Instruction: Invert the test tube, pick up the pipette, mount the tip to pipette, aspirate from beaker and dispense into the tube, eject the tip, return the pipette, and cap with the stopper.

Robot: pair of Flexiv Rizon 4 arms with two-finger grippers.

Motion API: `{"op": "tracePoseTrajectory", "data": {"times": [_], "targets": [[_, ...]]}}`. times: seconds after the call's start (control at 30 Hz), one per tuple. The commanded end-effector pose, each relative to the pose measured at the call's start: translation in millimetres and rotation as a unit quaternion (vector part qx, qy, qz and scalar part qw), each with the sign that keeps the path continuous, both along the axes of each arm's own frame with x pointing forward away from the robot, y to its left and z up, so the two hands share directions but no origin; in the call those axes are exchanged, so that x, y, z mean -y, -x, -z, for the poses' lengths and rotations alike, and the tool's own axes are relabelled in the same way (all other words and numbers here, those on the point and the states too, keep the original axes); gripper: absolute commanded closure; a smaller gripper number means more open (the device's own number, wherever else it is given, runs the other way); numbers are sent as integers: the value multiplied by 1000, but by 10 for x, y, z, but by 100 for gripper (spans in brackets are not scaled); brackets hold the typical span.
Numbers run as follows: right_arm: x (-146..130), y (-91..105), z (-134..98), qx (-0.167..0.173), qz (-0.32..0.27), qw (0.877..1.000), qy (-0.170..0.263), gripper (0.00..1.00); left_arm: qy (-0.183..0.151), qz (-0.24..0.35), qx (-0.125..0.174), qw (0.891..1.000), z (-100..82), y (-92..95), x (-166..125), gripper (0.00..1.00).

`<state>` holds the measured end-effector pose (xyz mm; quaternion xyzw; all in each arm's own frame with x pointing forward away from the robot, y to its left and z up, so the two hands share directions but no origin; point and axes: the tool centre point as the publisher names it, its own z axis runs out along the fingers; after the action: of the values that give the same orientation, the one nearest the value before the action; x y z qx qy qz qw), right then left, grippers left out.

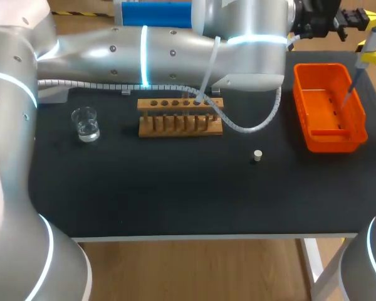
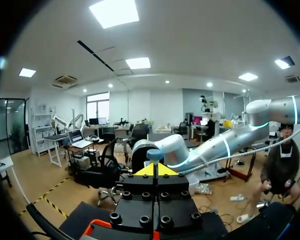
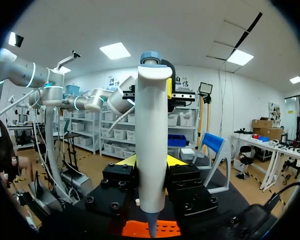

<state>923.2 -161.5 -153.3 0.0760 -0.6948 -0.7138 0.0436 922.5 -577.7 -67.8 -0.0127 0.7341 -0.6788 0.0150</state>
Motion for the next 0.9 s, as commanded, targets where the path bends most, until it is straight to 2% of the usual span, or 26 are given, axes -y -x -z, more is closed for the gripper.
{"op": "tracePoseTrajectory", "data": {"times": [0.03,0.53,0.9], "targets": [[7,-16,-57,0,-3,1000,0,100,17,-8,1,1000,135,26,57,100],[7,-16,-57,0,-3,1000,0,100,4,2,2,1000,312,37,74,100],[7,-16,-57,0,-3,1000,0,100,-6,7,-12,1000,425,4,98,100]]}}
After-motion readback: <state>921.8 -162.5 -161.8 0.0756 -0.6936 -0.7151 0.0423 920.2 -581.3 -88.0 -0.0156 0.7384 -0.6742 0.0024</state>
